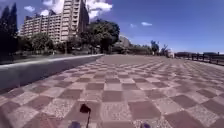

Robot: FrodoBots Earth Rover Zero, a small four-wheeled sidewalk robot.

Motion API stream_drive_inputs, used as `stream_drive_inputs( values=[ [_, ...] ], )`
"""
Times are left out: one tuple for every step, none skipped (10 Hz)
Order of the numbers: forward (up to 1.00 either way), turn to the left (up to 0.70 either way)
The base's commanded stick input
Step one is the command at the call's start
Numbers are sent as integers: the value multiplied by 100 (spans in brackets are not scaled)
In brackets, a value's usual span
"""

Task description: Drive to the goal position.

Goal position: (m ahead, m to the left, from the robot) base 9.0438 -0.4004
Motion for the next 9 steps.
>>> stream_drive_inputs(
  values=[
    [100,0],
    [100,0],
    [100,0],
    [100,0],
    [100,0],
    [100,0],
    [100,0],
    [100,0],
    [100,0]
  ],
)
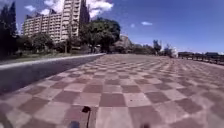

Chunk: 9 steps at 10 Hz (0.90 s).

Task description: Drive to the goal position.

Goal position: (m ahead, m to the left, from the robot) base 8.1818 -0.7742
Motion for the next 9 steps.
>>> stream_drive_inputs(
  values=[
    [100,0],
    [100,0],
    [100,0],
    [100,0],
    [100,0],
    [100,0],
    [100,0],
    [100,0],
    [100,0]
  ],
)
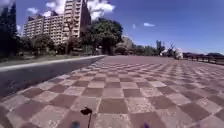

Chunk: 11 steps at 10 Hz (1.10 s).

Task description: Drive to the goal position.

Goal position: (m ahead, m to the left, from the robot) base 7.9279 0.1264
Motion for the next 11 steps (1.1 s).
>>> stream_drive_inputs(
  values=[
    [100,0],
    [100,0],
    [100,0],
    [100,0],
    [100,0],
    [100,0],
    [100,0],
    [100,0],
    [100,0],
    [100,0],
    [100,-1]
  ],
)
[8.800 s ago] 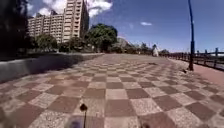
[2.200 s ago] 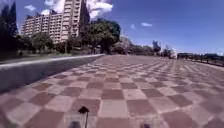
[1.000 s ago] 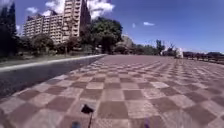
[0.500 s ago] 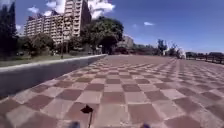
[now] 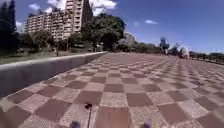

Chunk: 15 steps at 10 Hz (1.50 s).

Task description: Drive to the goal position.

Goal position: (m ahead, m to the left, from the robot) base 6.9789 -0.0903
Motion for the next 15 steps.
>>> stream_drive_inputs(
  values=[
    [100,-35],
    [100,-40],
    [100,-40],
    [100,-40],
    [100,-40],
    [100,-15],
    [100,0],
    [100,0],
    [100,0],
    [100,0],
    [100,0],
    [100,0],
    [100,0],
    [100,0],
    [100,0]
  ],
)
